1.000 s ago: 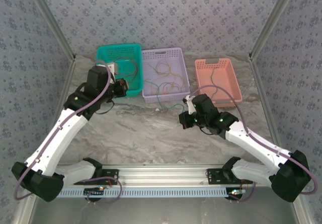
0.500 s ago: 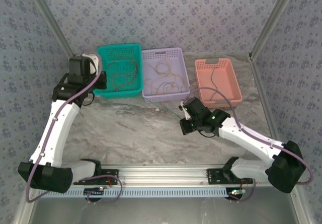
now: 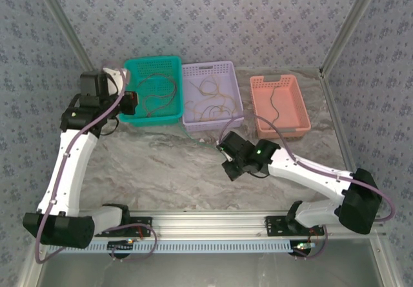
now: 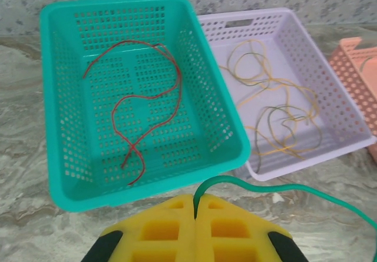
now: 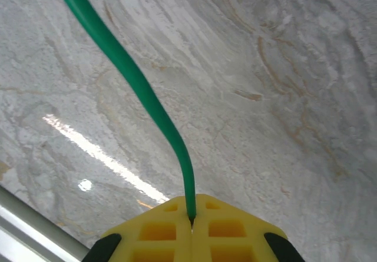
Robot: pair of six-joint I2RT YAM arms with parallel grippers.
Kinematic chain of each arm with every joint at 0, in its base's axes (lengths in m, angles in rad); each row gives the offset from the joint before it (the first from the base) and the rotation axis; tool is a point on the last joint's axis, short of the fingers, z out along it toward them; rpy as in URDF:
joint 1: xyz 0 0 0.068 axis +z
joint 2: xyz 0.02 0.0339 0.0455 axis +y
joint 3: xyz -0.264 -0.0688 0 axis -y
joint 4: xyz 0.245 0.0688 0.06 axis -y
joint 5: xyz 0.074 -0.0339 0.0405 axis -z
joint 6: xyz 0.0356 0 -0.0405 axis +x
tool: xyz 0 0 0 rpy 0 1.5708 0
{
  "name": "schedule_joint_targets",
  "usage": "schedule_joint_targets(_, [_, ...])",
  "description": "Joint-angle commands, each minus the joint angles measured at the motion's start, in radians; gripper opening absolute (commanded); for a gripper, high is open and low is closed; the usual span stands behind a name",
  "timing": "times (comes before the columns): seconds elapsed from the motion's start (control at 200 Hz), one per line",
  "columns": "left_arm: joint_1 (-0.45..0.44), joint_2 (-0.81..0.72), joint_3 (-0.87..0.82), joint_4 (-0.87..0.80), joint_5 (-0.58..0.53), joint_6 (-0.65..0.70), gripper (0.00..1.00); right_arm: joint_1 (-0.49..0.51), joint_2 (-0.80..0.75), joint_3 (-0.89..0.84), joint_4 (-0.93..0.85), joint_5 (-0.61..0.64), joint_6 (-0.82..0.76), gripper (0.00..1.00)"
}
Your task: Untangle the cables
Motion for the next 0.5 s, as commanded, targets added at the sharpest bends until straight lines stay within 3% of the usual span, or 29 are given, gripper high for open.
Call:
schedule_joint_targets(0.0, [0.011,-0.026,0.032,-0.009,0.089,0.006,0.0,0.005,-0.033,0.027,-0.092,0.07,-0.042,0.24])
schedule_joint_targets(0.11, [-0.005,-0.039,0.007,-0.01,0.129,0.005,0.0,0.015,-0.154,0.026,-0.052,0.05,-0.054,0.45])
schedule_joint_targets(0.305, [-0.049,-0.067,-0.035,0.016,0.161,0.001,0.0,-0.006,-0.383,0.037,0.051,-0.072,-0.083,0.59])
schedule_joint_targets(0.385, [-0.075,-0.07,-0.038,0.018,0.179,-0.004,0.0,-0.04,-0.368,0.077,0.136,-0.159,-0.124,0.62])
schedule_joint_targets(0.495, [-0.113,-0.067,-0.028,0.016,0.19,-0.014,0.0,-0.056,-0.237,0.178,0.236,-0.197,-0.202,0.66])
